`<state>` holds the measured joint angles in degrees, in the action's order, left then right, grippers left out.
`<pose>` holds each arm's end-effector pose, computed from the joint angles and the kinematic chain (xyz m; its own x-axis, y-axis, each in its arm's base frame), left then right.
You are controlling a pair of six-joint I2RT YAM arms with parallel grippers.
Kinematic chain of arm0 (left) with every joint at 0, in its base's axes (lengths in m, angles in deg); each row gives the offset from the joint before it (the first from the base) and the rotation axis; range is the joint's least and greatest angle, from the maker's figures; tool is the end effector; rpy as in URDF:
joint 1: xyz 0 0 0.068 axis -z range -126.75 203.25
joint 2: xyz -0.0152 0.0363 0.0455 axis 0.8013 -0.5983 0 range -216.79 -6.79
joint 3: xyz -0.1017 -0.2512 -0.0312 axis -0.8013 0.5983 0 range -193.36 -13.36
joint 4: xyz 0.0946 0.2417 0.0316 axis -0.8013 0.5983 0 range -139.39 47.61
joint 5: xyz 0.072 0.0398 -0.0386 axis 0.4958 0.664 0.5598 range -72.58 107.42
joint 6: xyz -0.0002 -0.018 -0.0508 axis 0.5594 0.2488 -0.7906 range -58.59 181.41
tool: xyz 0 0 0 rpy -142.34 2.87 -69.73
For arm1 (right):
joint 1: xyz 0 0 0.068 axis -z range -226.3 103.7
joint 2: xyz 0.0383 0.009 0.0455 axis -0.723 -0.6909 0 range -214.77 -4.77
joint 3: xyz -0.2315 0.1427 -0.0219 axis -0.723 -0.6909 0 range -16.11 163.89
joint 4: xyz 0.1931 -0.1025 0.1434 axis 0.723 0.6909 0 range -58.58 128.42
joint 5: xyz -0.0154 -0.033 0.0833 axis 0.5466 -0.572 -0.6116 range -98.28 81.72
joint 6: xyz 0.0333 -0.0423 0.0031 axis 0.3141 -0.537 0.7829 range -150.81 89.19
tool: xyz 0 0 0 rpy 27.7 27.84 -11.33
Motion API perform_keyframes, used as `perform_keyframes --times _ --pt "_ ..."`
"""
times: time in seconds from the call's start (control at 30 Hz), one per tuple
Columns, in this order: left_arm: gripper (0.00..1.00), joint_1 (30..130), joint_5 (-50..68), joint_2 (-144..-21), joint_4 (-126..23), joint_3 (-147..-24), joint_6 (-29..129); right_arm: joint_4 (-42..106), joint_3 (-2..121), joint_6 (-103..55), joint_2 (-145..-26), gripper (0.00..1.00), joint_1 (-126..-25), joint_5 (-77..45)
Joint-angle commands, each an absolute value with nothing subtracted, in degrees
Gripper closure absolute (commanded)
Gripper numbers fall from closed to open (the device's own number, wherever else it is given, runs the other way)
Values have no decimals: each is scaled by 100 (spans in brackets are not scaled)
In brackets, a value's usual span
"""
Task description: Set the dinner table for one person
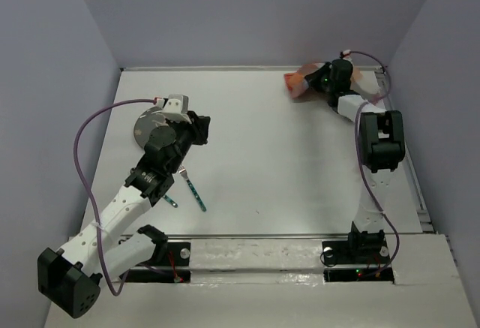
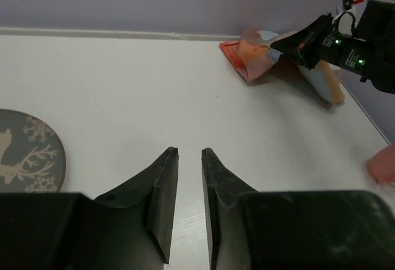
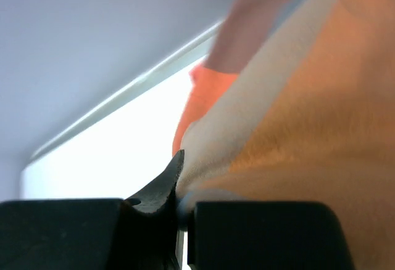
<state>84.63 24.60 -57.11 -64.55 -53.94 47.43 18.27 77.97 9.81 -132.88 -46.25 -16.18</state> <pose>0.1832 -0.1064 0.3447 -0.0209 -0.2680 -0.9632 0.4177 0.8730 -0.2519 0.5216 0.0044 0.1949 -0.3537 0.6451 -0.6773 0.1352 0.7518 0.6454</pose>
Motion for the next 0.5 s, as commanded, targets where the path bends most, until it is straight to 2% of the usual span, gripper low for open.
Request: perform_keyframes --times 0.0,0.07,0.1,0.17,0.2,0.27,0.3,0.4,0.47 --pt "74 8436 2998 -5811 -6048 -5792 4401 427 6577 1750 -12282 100 -5376 -2094" --pt "80 8436 3147 -5899 -5898 -5844 4295 -46 6143 2007 -12053 94 -5805 -2154" --pt "82 8454 3209 -5943 -5827 -5888 4251 -136 5976 2095 -12026 79 -5956 -2190" --pt "85 8471 3236 -6162 -5677 -5897 3936 -215 5702 2192 -12008 56 -6342 -2243" --pt "85 8489 3219 -6250 -5677 -5880 3822 -207 5649 2184 -12008 39 -6448 -2260" --pt "82 8533 3253 -6531 -5695 -5836 3505 -120 5518 2201 -11999 29 -6589 -2295" --pt "79 8594 3349 -6706 -5729 -5775 3426 -102 5456 2210 -11965 19 -6651 -2461" --pt "81 8717 3587 -6918 -5826 -5643 3179 38 5289 2114 -11842 12 -6652 -2708" --pt "82 8831 3841 -7138 -5958 -5590 3091 301 5114 1773 -11526 12 -6652 -2683"
